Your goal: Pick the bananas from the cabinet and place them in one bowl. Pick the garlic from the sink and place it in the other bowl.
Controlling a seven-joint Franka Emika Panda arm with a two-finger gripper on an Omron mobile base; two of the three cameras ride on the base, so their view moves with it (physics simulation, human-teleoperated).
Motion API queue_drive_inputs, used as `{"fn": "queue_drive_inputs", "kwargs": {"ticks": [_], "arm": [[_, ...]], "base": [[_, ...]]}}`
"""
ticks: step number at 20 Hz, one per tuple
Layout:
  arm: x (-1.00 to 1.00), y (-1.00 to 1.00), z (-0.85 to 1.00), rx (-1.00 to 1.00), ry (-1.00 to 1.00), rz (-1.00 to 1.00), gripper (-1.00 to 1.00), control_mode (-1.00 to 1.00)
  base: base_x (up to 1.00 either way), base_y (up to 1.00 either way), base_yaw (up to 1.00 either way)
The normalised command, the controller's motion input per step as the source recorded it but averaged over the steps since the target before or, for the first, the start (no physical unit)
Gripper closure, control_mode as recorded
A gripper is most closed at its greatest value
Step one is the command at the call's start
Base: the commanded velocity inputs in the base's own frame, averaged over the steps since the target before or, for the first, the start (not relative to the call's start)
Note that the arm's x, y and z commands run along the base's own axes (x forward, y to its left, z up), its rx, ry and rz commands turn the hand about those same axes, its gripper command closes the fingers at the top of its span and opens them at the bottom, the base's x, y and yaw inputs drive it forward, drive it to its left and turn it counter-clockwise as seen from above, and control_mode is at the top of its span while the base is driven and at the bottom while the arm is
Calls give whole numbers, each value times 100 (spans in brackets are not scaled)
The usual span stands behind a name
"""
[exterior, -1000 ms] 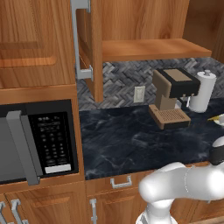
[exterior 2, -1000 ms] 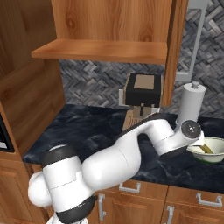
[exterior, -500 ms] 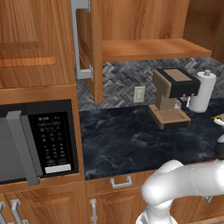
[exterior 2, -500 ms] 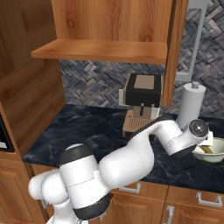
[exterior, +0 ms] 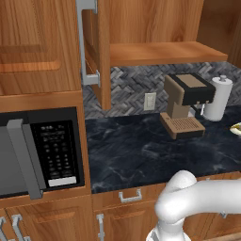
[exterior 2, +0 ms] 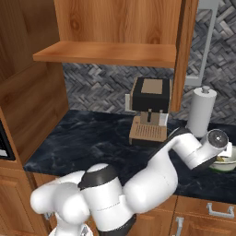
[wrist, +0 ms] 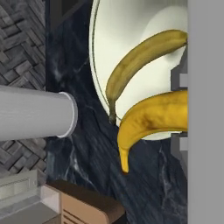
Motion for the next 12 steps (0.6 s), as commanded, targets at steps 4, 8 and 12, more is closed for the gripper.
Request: {"fn": "queue_drive_inputs", "kwargs": {"ticks": [4,8,12], "arm": [[7,-21,-28,0,0,-4,100,-100],[0,-16,-34,0,0,-5,100,-100],[2,-10,-24,0,1,-6,100,-100]], "base": [[0,0,0],[0,0,0],[0,0,0]]}}
